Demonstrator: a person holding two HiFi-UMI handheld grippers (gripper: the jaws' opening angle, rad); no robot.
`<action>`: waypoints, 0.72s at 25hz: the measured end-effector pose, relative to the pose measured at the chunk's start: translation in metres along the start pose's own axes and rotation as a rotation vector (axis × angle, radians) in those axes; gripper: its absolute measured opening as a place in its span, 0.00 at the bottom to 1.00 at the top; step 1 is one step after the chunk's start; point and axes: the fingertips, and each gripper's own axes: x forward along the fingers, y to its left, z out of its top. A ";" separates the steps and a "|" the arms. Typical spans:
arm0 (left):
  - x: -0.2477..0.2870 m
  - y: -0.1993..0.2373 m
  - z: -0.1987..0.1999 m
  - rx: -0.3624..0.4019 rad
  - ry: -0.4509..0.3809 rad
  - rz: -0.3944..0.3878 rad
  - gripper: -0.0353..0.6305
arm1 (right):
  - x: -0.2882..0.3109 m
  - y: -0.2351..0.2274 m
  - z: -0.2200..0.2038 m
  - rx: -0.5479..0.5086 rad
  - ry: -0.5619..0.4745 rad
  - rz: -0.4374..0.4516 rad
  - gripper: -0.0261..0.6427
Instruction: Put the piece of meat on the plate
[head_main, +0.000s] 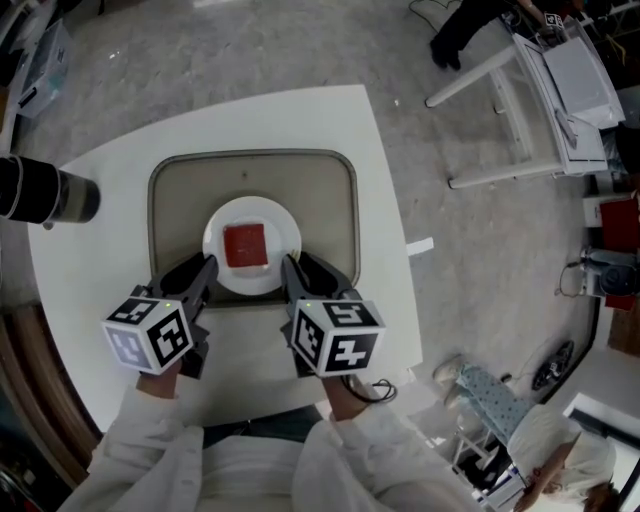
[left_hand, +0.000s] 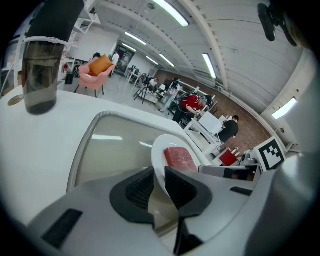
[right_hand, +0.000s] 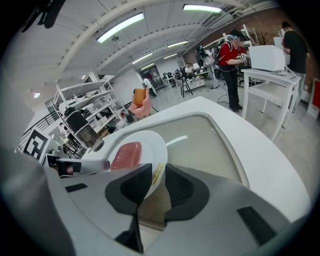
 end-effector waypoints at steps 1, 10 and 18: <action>0.003 0.002 0.003 0.010 -0.002 0.004 0.16 | 0.004 -0.001 0.003 -0.005 0.003 0.000 0.17; 0.021 0.012 0.008 0.017 0.017 0.016 0.16 | 0.022 -0.008 0.008 -0.019 0.022 -0.013 0.17; 0.025 0.010 0.003 0.080 0.056 0.047 0.17 | 0.025 -0.012 0.008 -0.034 0.050 -0.041 0.17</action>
